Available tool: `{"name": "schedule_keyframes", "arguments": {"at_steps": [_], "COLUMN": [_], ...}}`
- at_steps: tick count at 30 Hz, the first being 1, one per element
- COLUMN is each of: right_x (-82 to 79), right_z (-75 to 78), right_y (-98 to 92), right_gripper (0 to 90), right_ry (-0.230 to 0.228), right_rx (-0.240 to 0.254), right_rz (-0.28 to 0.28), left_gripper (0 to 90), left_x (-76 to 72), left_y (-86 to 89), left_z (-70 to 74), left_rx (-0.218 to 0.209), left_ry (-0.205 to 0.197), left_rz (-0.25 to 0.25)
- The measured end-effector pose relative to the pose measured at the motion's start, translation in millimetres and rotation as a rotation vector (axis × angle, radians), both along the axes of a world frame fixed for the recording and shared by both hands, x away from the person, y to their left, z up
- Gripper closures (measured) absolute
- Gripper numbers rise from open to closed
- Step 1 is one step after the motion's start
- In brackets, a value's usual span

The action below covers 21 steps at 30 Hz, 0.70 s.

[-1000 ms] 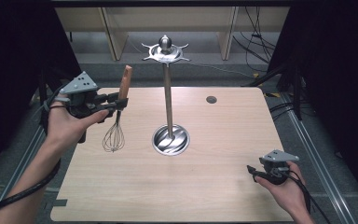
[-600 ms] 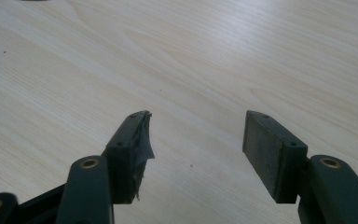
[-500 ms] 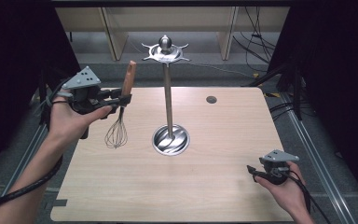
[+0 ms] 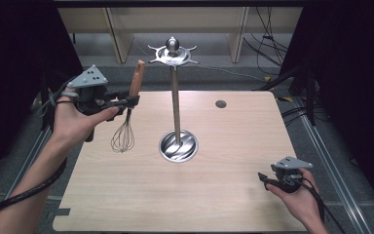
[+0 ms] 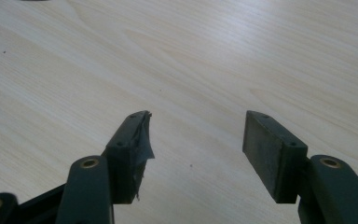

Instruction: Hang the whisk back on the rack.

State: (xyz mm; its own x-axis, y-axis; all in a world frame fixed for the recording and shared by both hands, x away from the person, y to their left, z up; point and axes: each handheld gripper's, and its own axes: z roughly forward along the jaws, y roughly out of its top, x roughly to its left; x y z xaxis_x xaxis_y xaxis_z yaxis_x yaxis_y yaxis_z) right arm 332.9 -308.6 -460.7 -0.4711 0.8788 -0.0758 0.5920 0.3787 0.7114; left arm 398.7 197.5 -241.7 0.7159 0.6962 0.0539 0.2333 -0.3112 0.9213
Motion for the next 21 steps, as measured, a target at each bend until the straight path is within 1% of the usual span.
{"name": "schedule_keyframes", "arguments": {"at_steps": [7, 9, 11, 13, 14, 16, 17, 21], "right_x": [-0.3, 0.9, 1.1, 0.7, 0.0, -0.2, 1.3, 1.0], "right_z": [0.0, -0.9, -0.8, -0.8, -0.2, -0.1, -1.1, -1.2], "right_y": [0.1, -0.6, -1.3, -0.6, 0.5, 0.2, -1.4, -1.2], "right_gripper": [41.9, 41.9, 41.9, 41.9, 41.9, 41.9, 41.9, 41.9], "right_ry": [0.006, -0.01, -0.013, -0.01, 0.003, 0.007, -0.011, -0.009], "right_rx": [0.002, -0.008, -0.016, -0.007, 0.006, 0.003, -0.014, -0.013], "right_rz": [-0.005, 0.008, 0.017, 0.007, -0.005, -0.005, 0.013, 0.01], "left_gripper": [68.4, 68.4, 68.4, 68.4, 68.4, 68.4, 68.4, 68.4], "left_x": [4.4, 6.8, 8.0, 8.6, 9.6, 10.2, 11.7, 13.4], "left_y": [-0.2, -0.2, -0.5, -0.7, -1.4, -1.7, -2.1, -2.8], "left_z": [2.4, 3.5, 4.0, 4.2, 4.8, 5.2, 6.1, 7.0], "left_rx": [-0.005, 0.003, 0.007, 0.009, 0.012, 0.009, 0.01, 0.014], "left_ry": [0.012, 0.017, 0.021, 0.022, 0.022, 0.023, 0.023, 0.028], "left_rz": [-0.016, -0.022, -0.024, -0.027, -0.031, -0.032, -0.034, -0.036]}}
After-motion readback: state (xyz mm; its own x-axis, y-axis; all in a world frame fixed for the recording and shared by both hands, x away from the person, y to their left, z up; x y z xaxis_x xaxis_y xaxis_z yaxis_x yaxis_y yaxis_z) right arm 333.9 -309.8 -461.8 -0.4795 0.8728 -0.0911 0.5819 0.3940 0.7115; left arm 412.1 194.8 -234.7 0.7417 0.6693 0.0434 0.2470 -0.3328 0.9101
